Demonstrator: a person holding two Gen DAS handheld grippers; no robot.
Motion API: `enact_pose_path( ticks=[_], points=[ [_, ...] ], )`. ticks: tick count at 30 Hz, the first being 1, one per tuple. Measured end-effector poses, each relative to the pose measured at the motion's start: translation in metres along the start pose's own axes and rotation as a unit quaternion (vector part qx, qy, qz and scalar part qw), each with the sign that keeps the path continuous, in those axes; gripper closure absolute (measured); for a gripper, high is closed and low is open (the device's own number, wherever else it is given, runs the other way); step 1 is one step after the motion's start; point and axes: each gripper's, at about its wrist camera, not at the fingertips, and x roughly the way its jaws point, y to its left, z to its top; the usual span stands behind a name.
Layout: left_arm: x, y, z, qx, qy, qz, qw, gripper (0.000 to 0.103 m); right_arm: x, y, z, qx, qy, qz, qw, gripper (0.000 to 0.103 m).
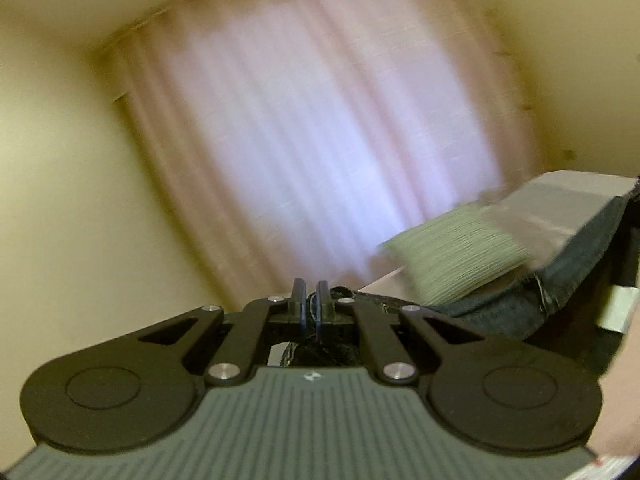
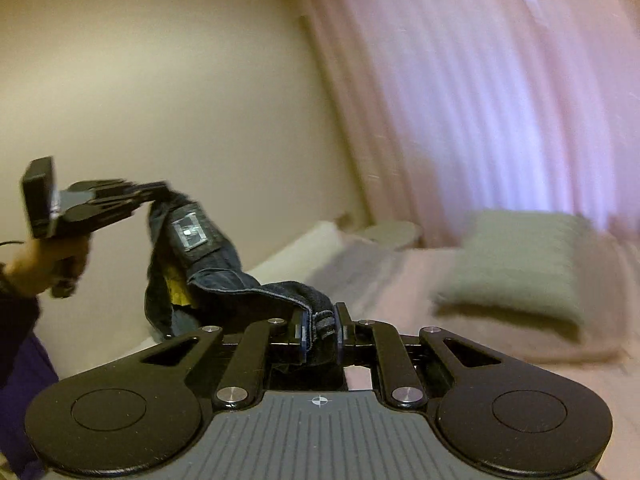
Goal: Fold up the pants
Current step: 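Lift the jeans with both grippers and carry them over the bed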
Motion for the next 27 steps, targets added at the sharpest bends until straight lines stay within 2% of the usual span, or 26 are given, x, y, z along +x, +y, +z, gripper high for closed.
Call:
enact_pose_path(
  ticks=[3, 8, 12, 15, 17, 18, 20, 22, 23, 24, 27],
  points=[
    [0.027, -0.075, 0.043, 0.021, -0.014, -0.070, 0.9973, 0.101, -0.078, -0.046, -0.016, 0.038, -0.015, -0.056, 0.998, 0.094],
    [0.094, -0.208, 0.089, 0.042, -0.032, -0.199, 0.9785, 0.103, -0.181, -0.107, -0.054, 0.123, -0.023, -0.167, 0.978, 0.094],
    [0.145, -0.304, 0.111, 0.038, -0.039, -0.301, 0.9522, 0.103, -0.226, -0.139, -0.103, 0.190, -0.014, -0.257, 0.947, 0.094],
    [0.172, -0.365, 0.109, 0.031, -0.029, -0.365, 0.9300, 0.103, -0.235, -0.174, -0.144, 0.227, 0.027, -0.310, 0.923, 0.094],
    [0.184, -0.394, 0.098, 0.029, -0.010, -0.401, 0.9155, 0.103, -0.243, -0.206, -0.176, 0.270, 0.050, -0.336, 0.901, 0.094],
    [0.192, -0.407, 0.087, 0.031, 0.005, -0.418, 0.9078, 0.103, -0.227, -0.214, -0.188, 0.279, 0.062, -0.347, 0.893, 0.094],
    [0.211, -0.429, 0.058, 0.031, 0.040, -0.443, 0.8950, 0.102, -0.229, -0.228, -0.216, 0.306, 0.081, -0.361, 0.877, 0.094],
    [0.231, -0.447, 0.024, 0.026, 0.081, -0.464, 0.8816, 0.096, -0.240, -0.240, -0.241, 0.326, 0.103, -0.373, 0.863, 0.094],
    [0.240, -0.459, 0.001, 0.022, 0.107, -0.476, 0.8727, 0.094, -0.245, -0.248, -0.253, 0.329, 0.116, -0.384, 0.855, 0.094],
    [0.250, -0.464, -0.019, 0.019, 0.130, -0.486, 0.8640, 0.088, -0.255, -0.240, -0.260, 0.333, 0.124, -0.388, 0.850, 0.094],
    [0.263, -0.501, -0.088, 0.019, 0.198, -0.521, 0.8302, 0.080, -0.272, -0.245, -0.288, 0.351, 0.143, -0.400, 0.835, 0.094]
  ],
)
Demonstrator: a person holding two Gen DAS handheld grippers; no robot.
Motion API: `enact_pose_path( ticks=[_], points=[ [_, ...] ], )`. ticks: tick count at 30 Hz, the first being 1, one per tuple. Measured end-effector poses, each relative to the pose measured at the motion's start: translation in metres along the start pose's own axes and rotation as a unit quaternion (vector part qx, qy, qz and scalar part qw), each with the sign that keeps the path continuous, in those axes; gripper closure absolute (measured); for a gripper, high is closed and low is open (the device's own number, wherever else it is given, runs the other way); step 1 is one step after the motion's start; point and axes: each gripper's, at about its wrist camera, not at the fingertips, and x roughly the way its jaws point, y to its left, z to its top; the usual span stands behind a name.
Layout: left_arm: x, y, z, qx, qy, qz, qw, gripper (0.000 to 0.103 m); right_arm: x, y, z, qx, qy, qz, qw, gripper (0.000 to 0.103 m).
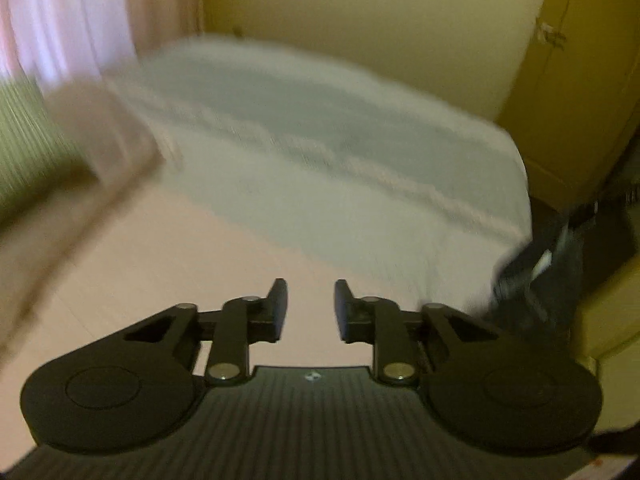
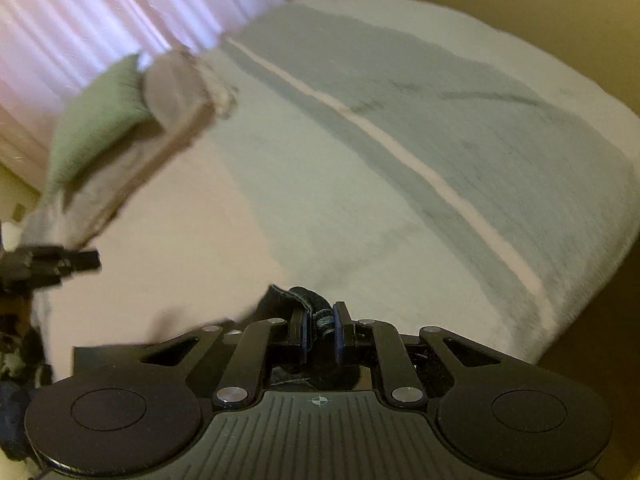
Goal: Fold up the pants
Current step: 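Lift the jeans with both grippers and carry them over the bed, then lay the jeans flat on the bed and open both grippers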
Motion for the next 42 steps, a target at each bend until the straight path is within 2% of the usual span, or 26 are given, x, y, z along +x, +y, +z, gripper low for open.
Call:
enact_pose_path(
  ticks=[2, 6, 10, 15, 16, 17, 18, 19, 21, 24, 27, 31, 35, 39, 42],
  points=[
    [0.039, -0.001, -0.030, -0.012, 0.040, -0.034, 0.9986, 0.078, -0.003, -0.034, -0.011, 0.017, 0.017, -0.017, 1.000, 0.094],
    [0.115, -0.012, -0.063, -0.021, 0.094, -0.091, 0.9912, 0.067, 0.025, -0.059, -0.027, 0.033, 0.052, -0.042, 0.997, 0.094],
    [0.175, -0.027, -0.082, -0.011, 0.136, -0.119, 0.9834, 0.050, 0.053, -0.093, -0.036, 0.049, 0.083, -0.051, 0.994, 0.094],
    [0.223, -0.040, -0.088, 0.009, 0.195, -0.135, 0.9714, 0.045, 0.065, -0.126, -0.051, 0.083, 0.098, -0.044, 0.991, 0.095],
    [0.226, -0.042, -0.087, 0.010, 0.203, -0.137, 0.9695, 0.046, 0.068, -0.127, -0.052, 0.087, 0.099, -0.041, 0.990, 0.095],
    [0.227, -0.043, -0.087, 0.008, 0.209, -0.139, 0.9679, 0.053, 0.064, -0.128, -0.053, 0.090, 0.098, -0.039, 0.990, 0.095],
    [0.225, -0.044, -0.086, 0.006, 0.215, -0.145, 0.9658, 0.075, 0.059, -0.131, -0.055, 0.093, 0.096, -0.036, 0.990, 0.095],
    [0.221, -0.046, -0.085, 0.010, 0.218, -0.136, 0.9665, 0.092, 0.052, -0.129, -0.055, 0.098, 0.093, -0.030, 0.990, 0.095],
    [0.206, -0.047, -0.079, 0.016, 0.204, -0.123, 0.9711, 0.099, 0.034, -0.123, -0.052, 0.105, 0.082, -0.020, 0.991, 0.095],
    [0.161, -0.038, -0.061, -0.006, 0.158, -0.106, 0.9816, 0.100, 0.006, -0.108, -0.052, 0.110, 0.064, 0.003, 0.992, 0.095],
    [0.107, -0.026, -0.029, -0.018, 0.106, -0.081, 0.9909, 0.101, -0.027, -0.080, -0.035, 0.111, 0.031, 0.028, 0.993, 0.095],
    [0.032, -0.002, 0.028, -0.014, 0.025, -0.039, 0.9989, 0.101, -0.067, -0.051, 0.002, 0.115, -0.027, 0.077, 0.990, 0.095],
    [-0.021, 0.021, 0.103, 0.009, -0.053, -0.001, 0.9986, 0.101, -0.081, -0.046, 0.056, 0.153, -0.072, 0.127, 0.977, 0.096],
    [-0.029, 0.040, 0.200, 0.041, -0.100, 0.027, 0.9938, 0.101, -0.072, -0.068, 0.127, 0.193, -0.110, 0.164, 0.961, 0.096],
    [0.008, 0.049, 0.277, 0.061, -0.109, 0.046, 0.9911, 0.101, -0.045, -0.102, 0.191, 0.197, -0.140, 0.147, 0.959, 0.096]
  ],
)
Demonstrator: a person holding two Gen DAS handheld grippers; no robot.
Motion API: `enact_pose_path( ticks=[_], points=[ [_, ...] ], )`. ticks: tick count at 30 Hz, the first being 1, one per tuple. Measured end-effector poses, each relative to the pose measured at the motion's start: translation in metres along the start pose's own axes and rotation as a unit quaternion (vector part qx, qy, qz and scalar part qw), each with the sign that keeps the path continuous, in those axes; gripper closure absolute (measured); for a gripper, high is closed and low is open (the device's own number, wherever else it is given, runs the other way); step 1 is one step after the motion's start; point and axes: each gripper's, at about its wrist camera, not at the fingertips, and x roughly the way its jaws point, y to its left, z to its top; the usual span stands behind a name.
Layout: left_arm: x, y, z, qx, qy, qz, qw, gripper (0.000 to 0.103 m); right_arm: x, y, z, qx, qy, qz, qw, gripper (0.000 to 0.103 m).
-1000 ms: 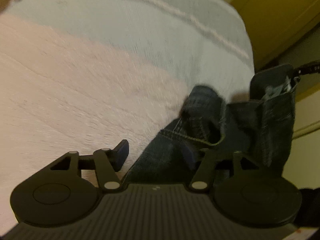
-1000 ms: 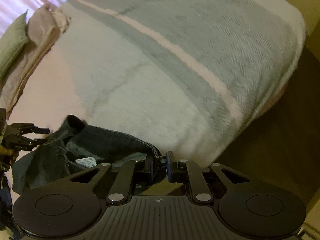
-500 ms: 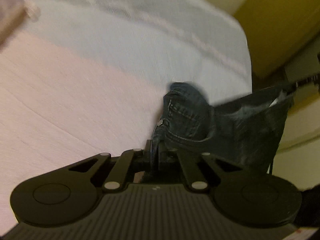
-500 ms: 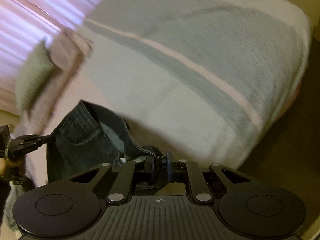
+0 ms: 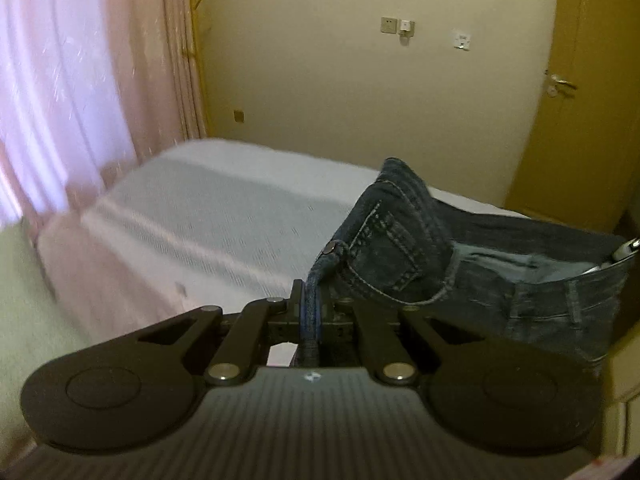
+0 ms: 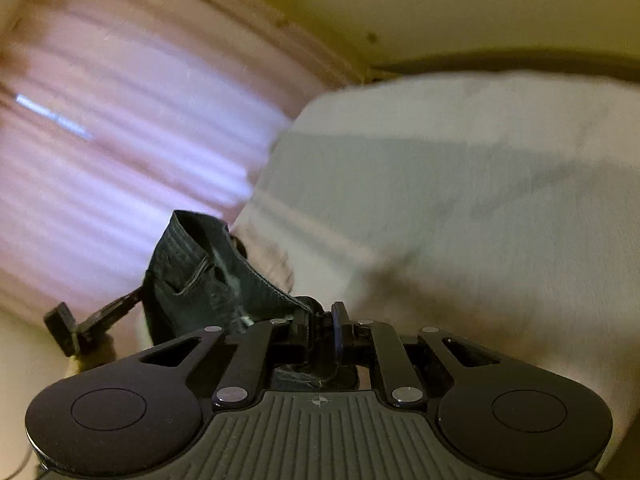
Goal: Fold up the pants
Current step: 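Lay the jeans flat on the bed and open both grippers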
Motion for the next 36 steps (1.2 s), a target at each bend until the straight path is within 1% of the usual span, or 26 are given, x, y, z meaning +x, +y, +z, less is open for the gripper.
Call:
enact_pose_path(
  ticks=[1, 2, 3, 4, 5, 6, 7, 8, 10, 12, 14, 16, 17, 19, 20, 22, 23, 25, 28, 29, 31, 32, 34, 35, 36],
  points=[
    [0.026, 0.004, 0.018, -0.001, -0.003, 0.002, 1.0000, 0.101, 0.020, -0.012, 0.023, -0.005, -0.011, -0.012, 1.000, 0.095],
    [0.056, 0.006, 0.034, -0.003, -0.005, 0.003, 1.0000, 0.101, 0.041, -0.026, 0.042, -0.009, -0.016, -0.021, 1.000, 0.093],
    [0.082, 0.007, 0.047, -0.005, -0.005, 0.004, 1.0000, 0.098, 0.061, -0.039, 0.056, -0.013, -0.016, -0.033, 0.999, 0.091],
    [0.118, 0.008, 0.053, -0.008, 0.002, 0.006, 0.9999, 0.092, 0.083, -0.053, 0.068, -0.022, -0.011, -0.056, 0.998, 0.081],
    [0.160, 0.011, 0.055, -0.023, 0.017, 0.014, 0.9995, 0.090, 0.106, -0.068, 0.078, -0.039, -0.013, -0.097, 0.994, 0.064],
    [0.194, 0.013, 0.052, -0.044, 0.032, 0.022, 0.9983, 0.086, 0.121, -0.078, 0.080, -0.049, -0.017, -0.114, 0.992, 0.056],
    [0.221, 0.017, 0.045, -0.064, 0.048, 0.024, 0.9965, 0.086, 0.135, -0.089, 0.082, -0.057, -0.017, -0.119, 0.991, 0.050],
    [0.241, 0.017, 0.035, -0.081, 0.056, 0.030, 0.9947, 0.086, 0.147, -0.097, 0.080, -0.066, -0.011, -0.124, 0.990, 0.049],
    [0.257, 0.017, 0.007, -0.109, 0.066, 0.037, 0.9911, 0.085, 0.166, -0.106, 0.064, -0.096, 0.005, -0.139, 0.986, 0.048],
    [0.258, 0.020, -0.027, -0.124, 0.088, 0.035, 0.9877, 0.083, 0.180, -0.113, 0.038, -0.096, 0.032, -0.134, 0.986, 0.048],
    [0.241, 0.013, -0.068, -0.116, 0.116, 0.055, 0.9850, 0.081, 0.190, -0.116, 0.006, -0.091, 0.058, -0.126, 0.986, 0.047],
    [0.217, 0.009, -0.108, -0.122, 0.140, 0.065, 0.9804, 0.075, 0.198, -0.112, -0.026, -0.090, 0.081, -0.120, 0.985, 0.047],
    [0.199, 0.007, -0.132, -0.127, 0.151, 0.075, 0.9775, 0.072, 0.201, -0.107, -0.044, -0.088, 0.093, -0.120, 0.984, 0.047],
    [0.159, 0.002, -0.180, -0.133, 0.169, 0.096, 0.9718, 0.058, 0.207, -0.095, -0.076, -0.091, 0.112, -0.120, 0.982, 0.047],
    [0.138, 0.002, -0.204, -0.144, 0.178, 0.102, 0.9679, 0.056, 0.210, -0.086, -0.093, -0.097, 0.128, -0.114, 0.980, 0.047],
    [0.099, 0.001, -0.242, -0.156, 0.196, 0.119, 0.9608, 0.050, 0.217, -0.065, -0.121, -0.124, 0.153, -0.109, 0.974, 0.047],
    [0.077, 0.001, -0.265, -0.159, 0.205, 0.130, 0.9570, 0.050, 0.224, -0.057, -0.138, -0.140, 0.160, -0.106, 0.971, 0.046],
    [0.032, -0.007, -0.312, -0.178, 0.220, 0.142, 0.9485, 0.050, 0.239, -0.029, -0.169, -0.182, 0.180, -0.092, 0.962, 0.046],
    [-0.023, -0.017, -0.376, -0.208, 0.236, 0.153, 0.9369, 0.050, 0.260, 0.014, -0.210, -0.253, 0.197, -0.077, 0.944, 0.046],
    [-0.038, -0.020, -0.395, -0.220, 0.240, 0.153, 0.9332, 0.050, 0.269, 0.027, -0.223, -0.275, 0.203, -0.073, 0.937, 0.046],
    [-0.060, -0.024, -0.435, -0.233, 0.252, 0.148, 0.9274, 0.050, 0.287, 0.052, -0.252, -0.324, 0.218, -0.066, 0.918, 0.046],
    [-0.069, -0.027, -0.454, -0.233, 0.259, 0.145, 0.9258, 0.050, 0.293, 0.060, -0.264, -0.341, 0.223, -0.065, 0.911, 0.046],
    [-0.079, -0.028, -0.485, -0.240, 0.262, 0.127, 0.9263, 0.050, 0.307, 0.073, -0.287, -0.364, 0.231, -0.063, 0.900, 0.046],
    [-0.082, -0.027, -0.498, -0.239, 0.268, 0.121, 0.9254, 0.051, 0.312, 0.079, -0.297, -0.367, 0.233, -0.066, 0.898, 0.046],
    [-0.082, -0.026, -0.508, -0.243, 0.267, 0.117, 0.9252, 0.055, 0.316, 0.081, -0.303, -0.366, 0.235, -0.068, 0.898, 0.046]
  ],
)
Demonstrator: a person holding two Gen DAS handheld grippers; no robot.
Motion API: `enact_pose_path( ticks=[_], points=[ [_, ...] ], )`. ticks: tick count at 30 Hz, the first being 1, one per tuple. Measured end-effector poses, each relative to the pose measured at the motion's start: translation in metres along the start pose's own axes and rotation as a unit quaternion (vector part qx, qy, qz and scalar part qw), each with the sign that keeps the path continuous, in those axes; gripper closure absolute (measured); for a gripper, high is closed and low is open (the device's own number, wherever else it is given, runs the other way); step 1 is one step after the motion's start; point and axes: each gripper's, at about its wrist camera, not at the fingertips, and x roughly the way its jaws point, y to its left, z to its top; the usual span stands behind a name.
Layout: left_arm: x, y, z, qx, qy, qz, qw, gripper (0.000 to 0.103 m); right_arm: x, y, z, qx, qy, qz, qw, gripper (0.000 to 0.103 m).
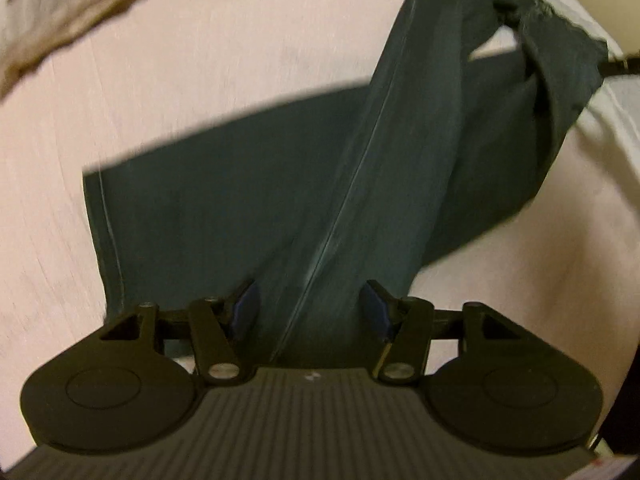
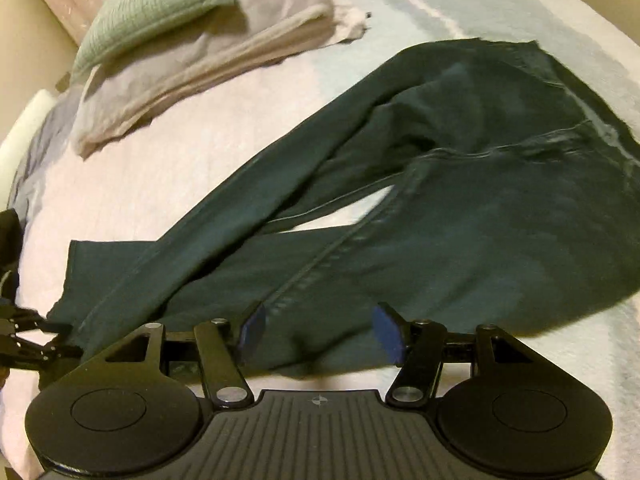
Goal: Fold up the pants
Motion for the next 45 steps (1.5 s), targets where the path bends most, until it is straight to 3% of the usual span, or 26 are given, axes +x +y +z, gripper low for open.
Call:
enact_pose_path(
  ticks=[2, 4, 7, 11, 15, 20, 22, 25, 28, 32, 34, 36, 39, 43, 45],
  points=[
    [0.007, 0.011, -0.009, -0.010, 0.004, -0.024, 0.9996, 0.067, 0.008, 0.008, 0.002, -0.003, 0.003, -0.003, 1.000, 0.046],
    [0.008, 0.019, -0.014, -0.003, 0.007, -0.029, 0.9995, 0.100, 0.014, 0.018, 0.009, -0.024, 0.007, -0.014, 1.000, 0.046],
    [-0.008, 0.031, -0.014, 0.000, -0.005, -0.044, 0.9990, 0.103, 0.020, 0.031, 0.032, -0.104, 0.002, -0.027, 0.994, 0.046],
    [-0.046, 0.050, -0.001, -0.005, -0.040, -0.039, 0.9984, 0.103, 0.041, 0.022, 0.086, -0.248, -0.016, -0.062, 0.967, 0.046],
    [-0.077, 0.074, 0.018, -0.019, -0.070, -0.004, 0.9974, 0.103, 0.067, -0.017, 0.147, -0.355, -0.021, -0.100, 0.929, 0.045],
    [-0.099, 0.106, 0.050, -0.057, -0.096, 0.058, 0.9920, 0.103, 0.106, -0.062, 0.216, -0.407, 0.012, -0.103, 0.907, 0.045],
    [-0.100, 0.113, 0.071, -0.057, -0.098, 0.087, 0.9898, 0.103, 0.114, -0.066, 0.232, -0.417, 0.004, -0.102, 0.903, 0.045],
    [-0.092, 0.132, 0.110, -0.037, -0.094, 0.126, 0.9869, 0.102, 0.111, -0.068, 0.246, -0.381, -0.019, -0.089, 0.920, 0.045],
    [-0.075, 0.161, 0.144, -0.043, -0.092, 0.164, 0.9813, 0.102, 0.099, -0.064, 0.227, -0.344, -0.018, -0.065, 0.937, 0.045],
    [-0.065, 0.198, 0.159, -0.090, -0.105, 0.247, 0.9589, 0.098, 0.073, -0.057, 0.175, -0.317, -0.001, -0.035, 0.948, 0.044],
    [-0.068, 0.200, 0.150, -0.107, -0.105, 0.241, 0.9589, 0.092, 0.062, -0.049, 0.147, -0.300, 0.010, -0.019, 0.954, 0.044],
    [-0.072, 0.187, 0.135, -0.092, -0.107, 0.221, 0.9649, 0.090, 0.052, -0.036, 0.120, -0.291, 0.024, -0.007, 0.956, 0.044],
    [-0.071, 0.141, 0.096, -0.053, -0.096, 0.182, 0.9773, 0.084, 0.037, -0.012, 0.075, -0.318, 0.044, 0.003, 0.947, 0.044],
    [-0.056, 0.069, 0.030, 0.003, -0.065, 0.119, 0.9907, 0.074, 0.030, 0.020, 0.034, -0.394, 0.065, 0.015, 0.917, 0.044],
    [-0.045, 0.038, -0.004, 0.042, -0.050, 0.098, 0.9931, 0.069, 0.030, 0.036, 0.019, -0.431, 0.070, 0.025, 0.899, 0.044]
  ],
)
